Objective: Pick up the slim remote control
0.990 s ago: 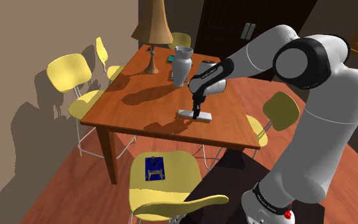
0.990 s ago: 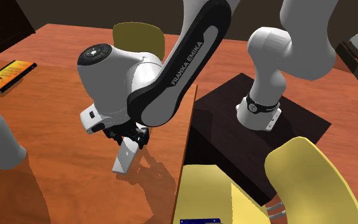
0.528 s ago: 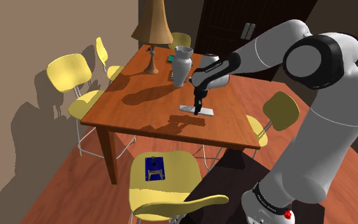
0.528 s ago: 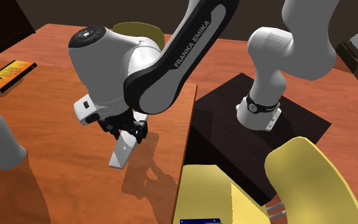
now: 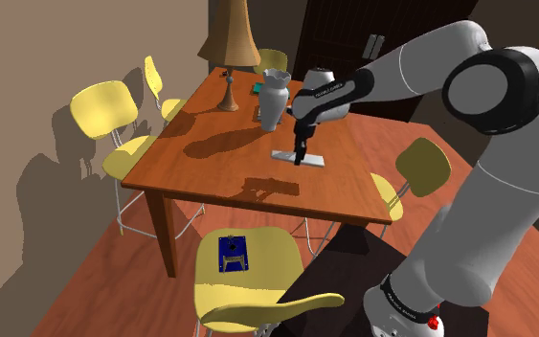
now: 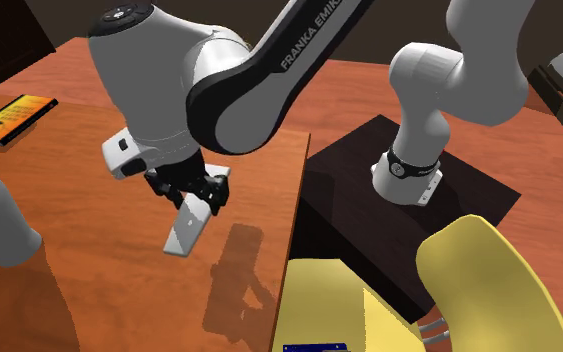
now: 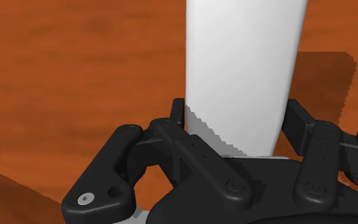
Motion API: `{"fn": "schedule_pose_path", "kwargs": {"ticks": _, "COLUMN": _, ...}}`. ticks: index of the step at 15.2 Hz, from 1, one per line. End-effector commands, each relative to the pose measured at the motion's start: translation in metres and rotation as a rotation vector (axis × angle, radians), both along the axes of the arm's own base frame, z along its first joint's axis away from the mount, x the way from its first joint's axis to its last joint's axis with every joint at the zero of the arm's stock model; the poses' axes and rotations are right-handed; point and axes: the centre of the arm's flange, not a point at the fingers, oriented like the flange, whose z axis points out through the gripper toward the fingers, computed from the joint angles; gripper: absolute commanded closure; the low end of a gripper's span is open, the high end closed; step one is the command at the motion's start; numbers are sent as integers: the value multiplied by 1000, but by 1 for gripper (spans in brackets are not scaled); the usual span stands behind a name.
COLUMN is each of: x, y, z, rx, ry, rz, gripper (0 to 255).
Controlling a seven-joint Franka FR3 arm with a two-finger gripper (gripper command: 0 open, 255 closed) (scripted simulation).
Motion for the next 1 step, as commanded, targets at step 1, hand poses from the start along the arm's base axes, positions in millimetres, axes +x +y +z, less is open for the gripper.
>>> {"fn": "schedule_pose_path", "kwargs": {"ticks": 1, "x": 0, "y": 0, "z": 4, "rx": 0, "ry": 0, "rz": 0, "gripper": 255}}
